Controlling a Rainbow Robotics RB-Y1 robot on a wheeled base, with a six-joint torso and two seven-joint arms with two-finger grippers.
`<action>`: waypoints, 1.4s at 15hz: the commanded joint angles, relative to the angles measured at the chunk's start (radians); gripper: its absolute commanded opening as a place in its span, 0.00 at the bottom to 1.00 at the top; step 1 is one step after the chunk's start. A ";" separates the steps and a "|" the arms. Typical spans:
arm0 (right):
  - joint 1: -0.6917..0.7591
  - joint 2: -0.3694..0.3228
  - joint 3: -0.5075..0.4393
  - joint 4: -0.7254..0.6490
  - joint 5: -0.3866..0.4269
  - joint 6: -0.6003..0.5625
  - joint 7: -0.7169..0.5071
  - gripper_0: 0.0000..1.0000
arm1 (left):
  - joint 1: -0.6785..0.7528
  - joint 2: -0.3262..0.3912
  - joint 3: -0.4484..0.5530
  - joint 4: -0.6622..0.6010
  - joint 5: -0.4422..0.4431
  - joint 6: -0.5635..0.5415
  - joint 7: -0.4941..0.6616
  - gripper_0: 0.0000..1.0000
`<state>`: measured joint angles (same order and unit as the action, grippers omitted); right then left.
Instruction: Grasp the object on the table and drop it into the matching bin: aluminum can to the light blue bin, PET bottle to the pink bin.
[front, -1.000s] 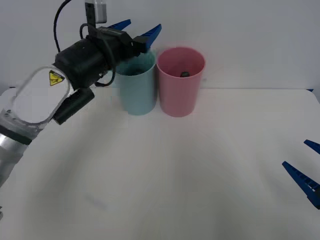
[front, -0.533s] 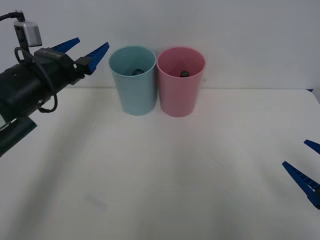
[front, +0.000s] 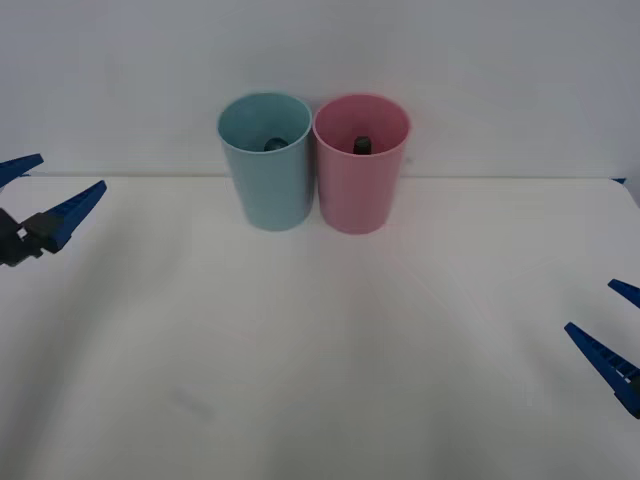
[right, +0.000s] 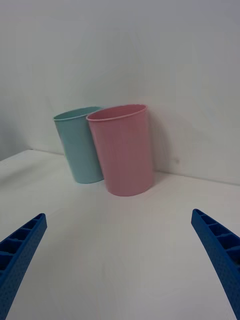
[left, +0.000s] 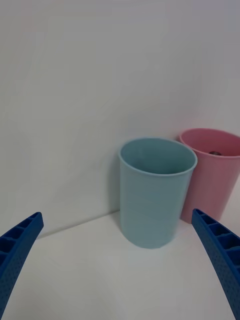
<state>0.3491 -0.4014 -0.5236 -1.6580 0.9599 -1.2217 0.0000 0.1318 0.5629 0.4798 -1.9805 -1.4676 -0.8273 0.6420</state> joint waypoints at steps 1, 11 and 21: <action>0.000 0.000 0.000 0.000 0.000 0.000 0.000 1.00 | 0.078 0.000 0.082 0.000 0.119 -0.092 -0.094 1.00; 0.000 0.000 0.000 0.000 0.000 0.000 0.000 1.00 | 0.413 -0.014 0.109 -0.077 0.385 -0.104 -0.338 1.00; 0.000 0.000 0.000 0.000 0.000 0.000 0.000 1.00 | 0.443 -0.100 0.088 -0.089 0.383 -0.108 -0.374 1.00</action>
<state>0.3491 -0.4014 -0.5236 -1.6581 0.9599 -1.2217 0.0000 0.5752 0.4633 0.5678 -2.0695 -1.0840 -0.9357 0.2685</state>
